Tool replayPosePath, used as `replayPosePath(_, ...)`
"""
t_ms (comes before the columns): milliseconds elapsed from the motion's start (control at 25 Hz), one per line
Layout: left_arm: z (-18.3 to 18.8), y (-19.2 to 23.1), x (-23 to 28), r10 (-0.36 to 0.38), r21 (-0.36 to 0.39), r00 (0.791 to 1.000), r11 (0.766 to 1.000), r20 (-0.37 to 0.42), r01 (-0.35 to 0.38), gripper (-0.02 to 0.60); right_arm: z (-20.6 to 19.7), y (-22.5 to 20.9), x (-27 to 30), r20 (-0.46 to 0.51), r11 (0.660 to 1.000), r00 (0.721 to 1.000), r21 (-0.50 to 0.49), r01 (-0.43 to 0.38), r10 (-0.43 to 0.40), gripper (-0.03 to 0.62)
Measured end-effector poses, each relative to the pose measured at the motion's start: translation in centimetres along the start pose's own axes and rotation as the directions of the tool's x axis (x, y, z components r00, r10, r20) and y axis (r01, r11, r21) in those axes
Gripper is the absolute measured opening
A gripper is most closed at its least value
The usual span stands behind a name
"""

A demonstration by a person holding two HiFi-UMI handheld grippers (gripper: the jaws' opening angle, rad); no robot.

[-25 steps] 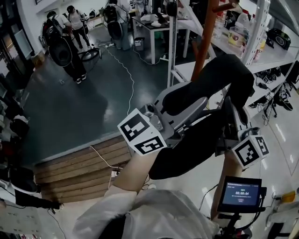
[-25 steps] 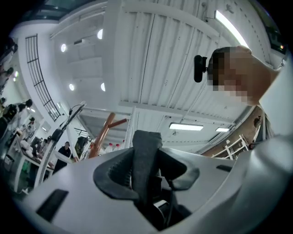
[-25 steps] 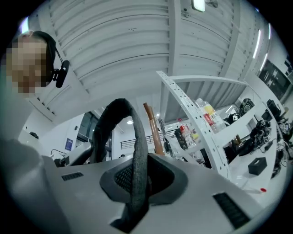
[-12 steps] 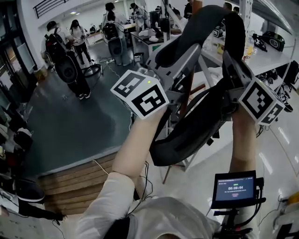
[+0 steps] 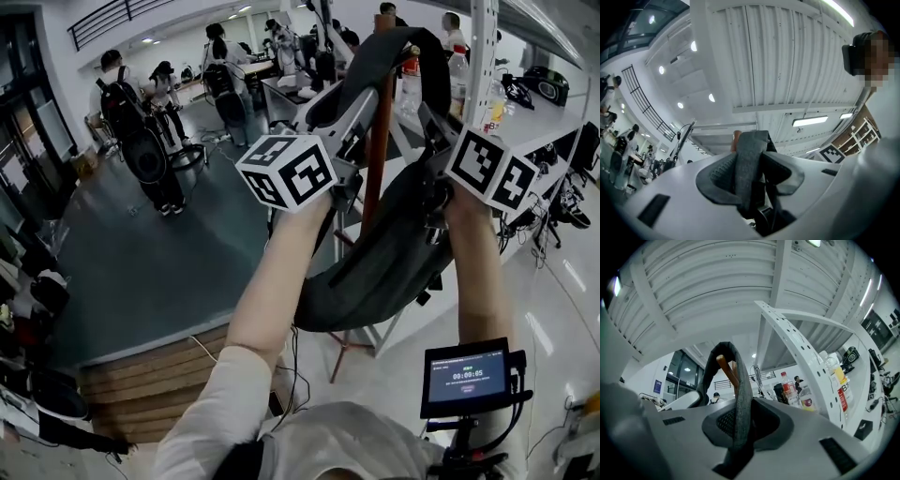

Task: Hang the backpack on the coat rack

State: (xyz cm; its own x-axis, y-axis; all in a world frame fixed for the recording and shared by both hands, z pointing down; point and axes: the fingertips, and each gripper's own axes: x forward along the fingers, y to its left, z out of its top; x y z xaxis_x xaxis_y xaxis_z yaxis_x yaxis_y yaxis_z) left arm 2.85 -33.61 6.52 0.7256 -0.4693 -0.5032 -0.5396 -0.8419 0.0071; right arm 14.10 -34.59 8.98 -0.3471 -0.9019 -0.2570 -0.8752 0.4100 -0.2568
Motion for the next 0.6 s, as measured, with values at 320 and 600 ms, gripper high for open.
replayPosePath(320, -3.9, 1.1, -1.6, 0.056, -0.091, 0.998, 0.994, 0.015, -0.055, 0.17, -4.2, 0.0, 1.0, 0.021, 0.987, 0.999, -0.159, 0.028, -0.025, 0.046)
replayPosePath(600, -5.7, 0.7, -2.8, -0.011, -0.234, 0.999, 0.972, 0.034, 0.018, 0.166, -4.6, 0.6, 0.3, 0.115, 0.975, 0.993, -0.216, 0.043, -0.019, 0.046)
